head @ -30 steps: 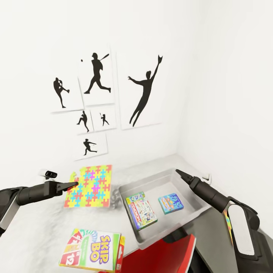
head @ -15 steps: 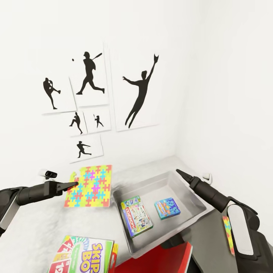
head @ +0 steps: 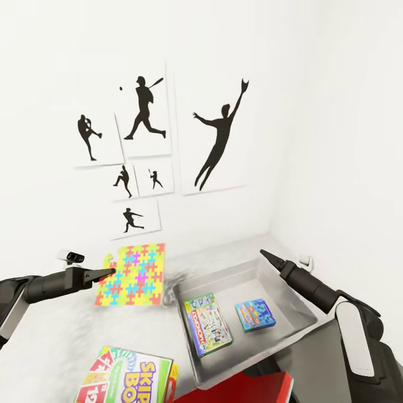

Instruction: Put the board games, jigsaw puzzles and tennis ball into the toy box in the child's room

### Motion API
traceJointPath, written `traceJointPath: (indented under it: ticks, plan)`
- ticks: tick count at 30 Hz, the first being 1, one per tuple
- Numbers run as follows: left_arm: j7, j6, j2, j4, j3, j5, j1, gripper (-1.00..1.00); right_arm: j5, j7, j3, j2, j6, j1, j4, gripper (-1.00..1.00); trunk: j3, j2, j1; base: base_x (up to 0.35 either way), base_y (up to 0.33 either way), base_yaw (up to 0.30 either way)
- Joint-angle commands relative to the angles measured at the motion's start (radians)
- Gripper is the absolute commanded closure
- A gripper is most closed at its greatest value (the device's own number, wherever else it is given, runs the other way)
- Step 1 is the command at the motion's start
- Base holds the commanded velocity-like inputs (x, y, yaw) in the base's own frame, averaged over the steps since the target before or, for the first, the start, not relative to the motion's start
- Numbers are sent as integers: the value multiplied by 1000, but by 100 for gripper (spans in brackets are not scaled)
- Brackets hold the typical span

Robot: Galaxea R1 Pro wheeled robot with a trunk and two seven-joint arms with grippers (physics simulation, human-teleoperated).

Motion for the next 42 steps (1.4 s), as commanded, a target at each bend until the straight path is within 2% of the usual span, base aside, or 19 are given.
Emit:
traceJointPath:
  ticks: [1,16,42]
  plan:
    - [-4,11,0,0,-1,0,-1,100,0,3,-2,0,6,-1,0,-100,-2,-2,1,60,-50,9]
    - [-4,11,0,0,-1,0,-1,100,1,5,-2,0,6,-1,0,-100,-2,-2,1,111,6,1]
    - [-4,11,0,0,-1,0,-1,100,1,6,-2,0,6,-1,0,-100,-2,-2,1,3,1,0]
